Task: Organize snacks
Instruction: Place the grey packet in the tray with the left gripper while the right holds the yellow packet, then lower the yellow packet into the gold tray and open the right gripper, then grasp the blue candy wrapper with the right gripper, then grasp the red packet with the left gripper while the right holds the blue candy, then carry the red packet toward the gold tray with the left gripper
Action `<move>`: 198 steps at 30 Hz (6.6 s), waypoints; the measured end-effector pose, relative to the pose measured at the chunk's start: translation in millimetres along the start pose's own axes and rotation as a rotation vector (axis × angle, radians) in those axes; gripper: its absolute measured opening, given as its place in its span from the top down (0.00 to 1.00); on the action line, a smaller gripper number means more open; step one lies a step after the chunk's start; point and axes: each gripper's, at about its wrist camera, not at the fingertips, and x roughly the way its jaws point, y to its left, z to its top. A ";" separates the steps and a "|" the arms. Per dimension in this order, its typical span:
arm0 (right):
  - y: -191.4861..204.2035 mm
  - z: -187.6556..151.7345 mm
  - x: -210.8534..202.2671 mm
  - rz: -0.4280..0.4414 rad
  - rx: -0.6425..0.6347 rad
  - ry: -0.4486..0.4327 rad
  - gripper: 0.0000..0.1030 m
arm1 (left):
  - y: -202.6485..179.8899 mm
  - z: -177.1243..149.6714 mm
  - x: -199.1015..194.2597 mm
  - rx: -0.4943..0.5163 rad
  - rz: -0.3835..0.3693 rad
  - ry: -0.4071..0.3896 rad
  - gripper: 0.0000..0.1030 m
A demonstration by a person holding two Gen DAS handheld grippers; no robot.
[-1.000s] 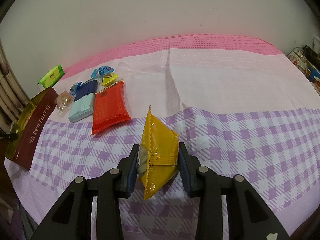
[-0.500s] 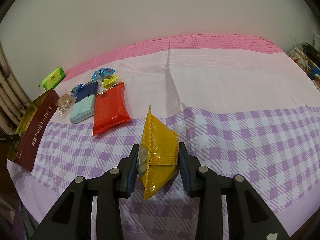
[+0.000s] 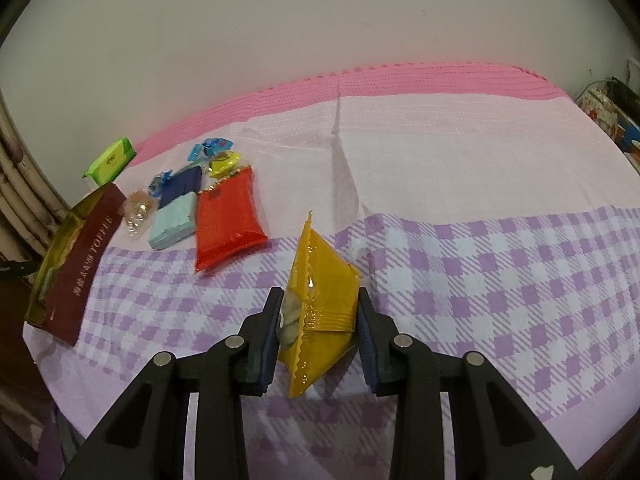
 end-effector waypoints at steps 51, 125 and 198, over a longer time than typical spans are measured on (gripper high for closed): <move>282.4 139.8 112.5 0.548 -0.183 0.123 0.48 | 9.6 2.1 -3.3 -0.042 0.039 -0.001 0.65; -106.7 61.1 47.0 0.027 0.070 -0.023 0.75 | -347.6 20.0 45.5 0.177 -0.444 0.503 0.44; -82.4 59.5 48.9 -0.125 -0.032 -0.006 0.78 | -89.6 -11.4 -21.1 0.141 -0.173 0.033 0.56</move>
